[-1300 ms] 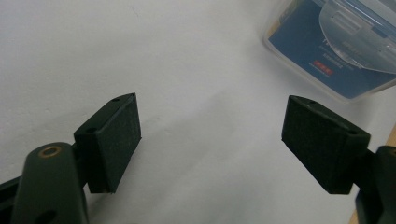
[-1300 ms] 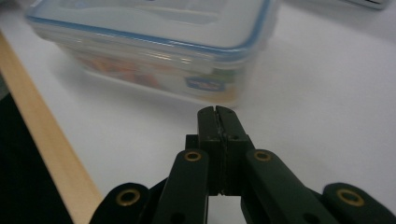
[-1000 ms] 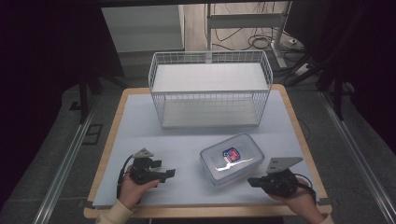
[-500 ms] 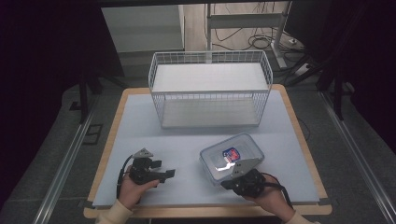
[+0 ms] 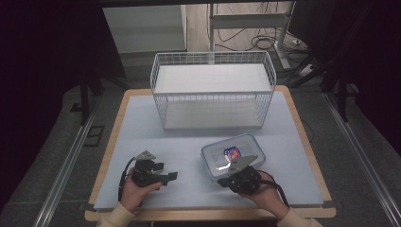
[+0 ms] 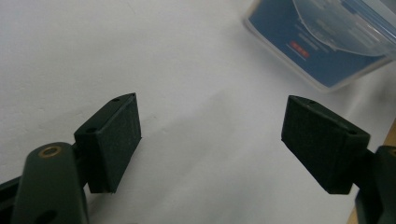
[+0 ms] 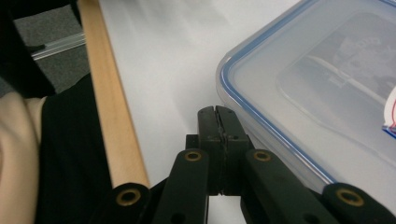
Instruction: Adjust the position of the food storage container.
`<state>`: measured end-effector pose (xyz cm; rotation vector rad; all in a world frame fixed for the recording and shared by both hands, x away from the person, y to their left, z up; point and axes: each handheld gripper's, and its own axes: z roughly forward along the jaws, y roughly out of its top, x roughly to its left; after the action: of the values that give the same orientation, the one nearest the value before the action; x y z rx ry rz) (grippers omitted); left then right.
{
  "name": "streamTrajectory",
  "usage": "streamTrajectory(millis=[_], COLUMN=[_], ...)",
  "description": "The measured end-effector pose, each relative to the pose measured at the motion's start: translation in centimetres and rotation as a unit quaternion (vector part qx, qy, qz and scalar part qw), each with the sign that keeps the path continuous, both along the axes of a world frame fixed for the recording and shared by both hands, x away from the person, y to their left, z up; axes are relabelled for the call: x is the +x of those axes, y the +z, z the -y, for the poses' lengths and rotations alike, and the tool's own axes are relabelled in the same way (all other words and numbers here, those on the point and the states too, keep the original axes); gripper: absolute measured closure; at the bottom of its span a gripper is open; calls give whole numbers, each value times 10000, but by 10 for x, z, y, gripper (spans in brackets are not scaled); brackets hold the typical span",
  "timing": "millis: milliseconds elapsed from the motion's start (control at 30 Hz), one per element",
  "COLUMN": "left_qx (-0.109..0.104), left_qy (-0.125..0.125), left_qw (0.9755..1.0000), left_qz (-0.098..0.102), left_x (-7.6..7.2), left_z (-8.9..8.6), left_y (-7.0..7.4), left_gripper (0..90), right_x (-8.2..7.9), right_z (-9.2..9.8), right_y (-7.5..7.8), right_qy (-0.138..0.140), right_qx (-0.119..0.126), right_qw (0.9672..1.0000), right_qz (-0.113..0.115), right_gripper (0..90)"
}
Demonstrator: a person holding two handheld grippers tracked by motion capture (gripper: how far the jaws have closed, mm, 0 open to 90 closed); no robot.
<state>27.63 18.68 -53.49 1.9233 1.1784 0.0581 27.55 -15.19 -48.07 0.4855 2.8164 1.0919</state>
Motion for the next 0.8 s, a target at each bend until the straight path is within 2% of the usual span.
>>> streamTrajectory(millis=[267, 400, 533, 667, 700, 733, 800], left_qx=[13, -8, -12, -26, -33, -40, -56], left_qy=[-21, -12, -14, -19, -16, -11, 0], left_qw=[10000, 10000, 10000, 10000, 10000, 10000, 10000], left_qz=[7, 14, 14, 16, 20, 24, 26], left_x=[0, -1, 0, -1, -1, -1, -1], left_z=[-1, -1, -1, -2, -2, -2, -1], left_y=[0, 0, 0, 1, 1, 1, 1], left_gripper=[196, 196, 196, 196, 196, 196, 197], right_x=[14, 26, 30, 30, 29, 29, 29], right_z=[-24, -37, -41, -37, -34, -24, -17], right_y=[-2, -3, -4, 0, 4, 14, 19], right_qy=[-212, -334, -384, -398, -413, -484, -529], right_qx=[-31, -23, -4, 101, 193, 307, 379], right_qw=[9995, 9992, 9991, 9990, 9988, 9981, 9975], right_qz=[237, 197, 195, 167, 149, 226, 265], right_gripper=[900, 900, 900, 900, 900, 900, 900])
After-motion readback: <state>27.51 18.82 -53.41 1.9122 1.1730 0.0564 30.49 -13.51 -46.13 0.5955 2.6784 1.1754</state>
